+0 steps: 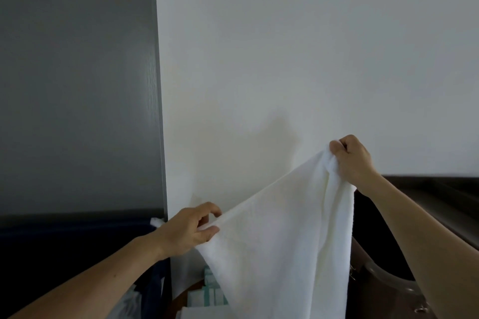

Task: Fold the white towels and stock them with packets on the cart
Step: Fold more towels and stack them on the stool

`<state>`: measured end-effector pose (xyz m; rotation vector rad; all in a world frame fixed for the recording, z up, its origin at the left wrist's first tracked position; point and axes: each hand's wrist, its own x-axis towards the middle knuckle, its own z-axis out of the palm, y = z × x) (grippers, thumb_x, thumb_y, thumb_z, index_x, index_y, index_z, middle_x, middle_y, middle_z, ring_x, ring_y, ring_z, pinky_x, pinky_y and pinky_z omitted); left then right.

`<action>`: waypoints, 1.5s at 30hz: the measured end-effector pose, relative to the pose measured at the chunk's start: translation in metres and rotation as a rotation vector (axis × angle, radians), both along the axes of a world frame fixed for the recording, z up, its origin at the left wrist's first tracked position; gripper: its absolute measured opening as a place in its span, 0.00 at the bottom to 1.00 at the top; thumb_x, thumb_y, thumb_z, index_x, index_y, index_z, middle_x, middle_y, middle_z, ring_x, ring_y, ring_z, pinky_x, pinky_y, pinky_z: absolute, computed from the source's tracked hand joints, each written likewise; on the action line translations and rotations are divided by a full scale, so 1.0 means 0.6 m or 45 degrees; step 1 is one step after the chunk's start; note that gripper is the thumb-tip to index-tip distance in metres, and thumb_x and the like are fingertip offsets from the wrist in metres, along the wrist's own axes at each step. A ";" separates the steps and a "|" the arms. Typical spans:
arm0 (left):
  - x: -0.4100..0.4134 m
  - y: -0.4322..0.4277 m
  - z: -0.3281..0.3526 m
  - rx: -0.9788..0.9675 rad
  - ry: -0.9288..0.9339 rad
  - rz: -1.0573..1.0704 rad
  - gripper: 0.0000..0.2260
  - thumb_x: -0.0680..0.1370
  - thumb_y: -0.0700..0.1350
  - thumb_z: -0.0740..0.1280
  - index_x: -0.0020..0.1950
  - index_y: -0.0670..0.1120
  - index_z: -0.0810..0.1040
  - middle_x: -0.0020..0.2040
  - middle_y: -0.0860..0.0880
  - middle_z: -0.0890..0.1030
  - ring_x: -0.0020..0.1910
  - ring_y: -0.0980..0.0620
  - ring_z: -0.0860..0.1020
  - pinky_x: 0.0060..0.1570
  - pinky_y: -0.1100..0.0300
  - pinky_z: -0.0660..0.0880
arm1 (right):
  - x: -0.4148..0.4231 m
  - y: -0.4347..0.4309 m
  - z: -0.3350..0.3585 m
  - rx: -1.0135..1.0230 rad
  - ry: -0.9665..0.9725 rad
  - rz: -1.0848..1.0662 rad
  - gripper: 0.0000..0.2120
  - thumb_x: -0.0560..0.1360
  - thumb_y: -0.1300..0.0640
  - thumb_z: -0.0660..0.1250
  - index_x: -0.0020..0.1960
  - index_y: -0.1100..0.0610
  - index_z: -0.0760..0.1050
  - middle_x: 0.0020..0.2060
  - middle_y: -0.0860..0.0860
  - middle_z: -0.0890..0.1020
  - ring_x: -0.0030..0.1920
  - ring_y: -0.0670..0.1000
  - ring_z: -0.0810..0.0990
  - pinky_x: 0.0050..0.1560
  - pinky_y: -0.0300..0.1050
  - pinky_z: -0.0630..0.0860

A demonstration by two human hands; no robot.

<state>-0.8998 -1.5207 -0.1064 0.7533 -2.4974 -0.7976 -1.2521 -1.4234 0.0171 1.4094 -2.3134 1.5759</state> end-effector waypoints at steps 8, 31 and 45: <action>0.042 -0.025 0.060 -0.070 -0.035 0.263 0.18 0.76 0.60 0.65 0.36 0.47 0.72 0.33 0.56 0.74 0.32 0.61 0.72 0.36 0.67 0.68 | -0.006 0.015 0.000 -0.022 -0.025 -0.014 0.15 0.79 0.58 0.59 0.46 0.72 0.66 0.37 0.55 0.68 0.38 0.52 0.65 0.37 0.47 0.62; -0.171 0.078 0.092 0.597 0.875 0.787 0.16 0.81 0.44 0.65 0.40 0.34 0.78 0.37 0.40 0.78 0.36 0.48 0.75 0.38 0.50 0.77 | 0.165 0.000 -0.098 0.064 0.210 0.090 0.09 0.78 0.48 0.66 0.44 0.52 0.78 0.45 0.50 0.78 0.45 0.54 0.78 0.48 0.44 0.70; -0.204 0.117 0.043 0.585 0.866 0.606 0.16 0.81 0.37 0.58 0.38 0.44 0.81 0.36 0.49 0.82 0.37 0.53 0.77 0.39 0.57 0.74 | 0.230 0.016 -0.160 0.056 0.235 0.199 0.13 0.79 0.52 0.64 0.41 0.56 0.82 0.37 0.49 0.78 0.38 0.49 0.77 0.41 0.45 0.73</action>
